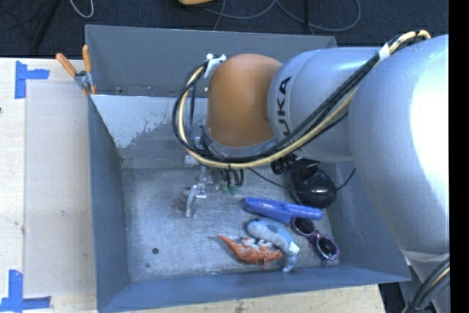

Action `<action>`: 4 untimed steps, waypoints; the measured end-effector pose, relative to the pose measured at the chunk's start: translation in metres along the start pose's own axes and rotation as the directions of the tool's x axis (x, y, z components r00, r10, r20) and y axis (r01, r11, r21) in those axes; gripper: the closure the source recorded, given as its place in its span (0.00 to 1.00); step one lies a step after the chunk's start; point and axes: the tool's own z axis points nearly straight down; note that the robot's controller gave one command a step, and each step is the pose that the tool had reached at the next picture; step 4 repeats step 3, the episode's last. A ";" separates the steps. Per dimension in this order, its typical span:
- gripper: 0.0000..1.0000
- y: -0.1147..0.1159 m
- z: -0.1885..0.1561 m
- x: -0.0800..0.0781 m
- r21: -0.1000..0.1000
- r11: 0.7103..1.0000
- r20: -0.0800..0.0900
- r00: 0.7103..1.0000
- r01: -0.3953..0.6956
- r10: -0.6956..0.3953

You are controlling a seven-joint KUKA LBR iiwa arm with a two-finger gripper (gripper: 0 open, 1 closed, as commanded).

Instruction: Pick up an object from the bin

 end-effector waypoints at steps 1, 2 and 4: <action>0.00 -0.009 0.030 0.004 0.000 0.989 -0.001 0.989 -0.145 0.145; 1.00 -0.011 0.038 -0.004 -0.007 0.995 0.013 0.995 -0.102 0.102; 1.00 -0.011 0.038 -0.004 -0.007 0.995 0.013 0.995 -0.102 0.102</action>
Offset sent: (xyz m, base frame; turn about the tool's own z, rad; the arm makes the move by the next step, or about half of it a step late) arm -0.0019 -0.0123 -0.0444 0.1010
